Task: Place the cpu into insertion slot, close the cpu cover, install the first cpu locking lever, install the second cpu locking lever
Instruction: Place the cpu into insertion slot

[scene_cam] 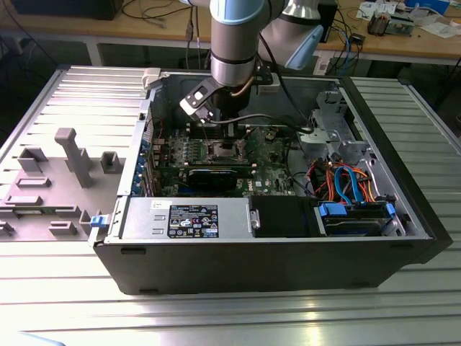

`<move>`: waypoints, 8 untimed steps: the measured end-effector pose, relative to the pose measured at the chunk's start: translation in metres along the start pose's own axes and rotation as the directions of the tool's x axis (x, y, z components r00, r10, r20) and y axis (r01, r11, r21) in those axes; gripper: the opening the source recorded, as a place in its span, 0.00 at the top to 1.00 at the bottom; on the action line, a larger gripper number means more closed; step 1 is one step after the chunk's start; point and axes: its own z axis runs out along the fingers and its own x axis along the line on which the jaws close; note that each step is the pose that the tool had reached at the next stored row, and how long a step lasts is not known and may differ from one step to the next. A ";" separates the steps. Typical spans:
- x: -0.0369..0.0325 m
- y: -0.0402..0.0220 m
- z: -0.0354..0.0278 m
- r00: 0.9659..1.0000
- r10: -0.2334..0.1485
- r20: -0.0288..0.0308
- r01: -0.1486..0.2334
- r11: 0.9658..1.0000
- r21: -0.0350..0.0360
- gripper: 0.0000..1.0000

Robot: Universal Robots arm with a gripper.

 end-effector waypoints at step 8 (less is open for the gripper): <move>-0.0042 0.0025 -0.0001 1.000 -0.007 -0.006 0.007 1.000 0.001 0.89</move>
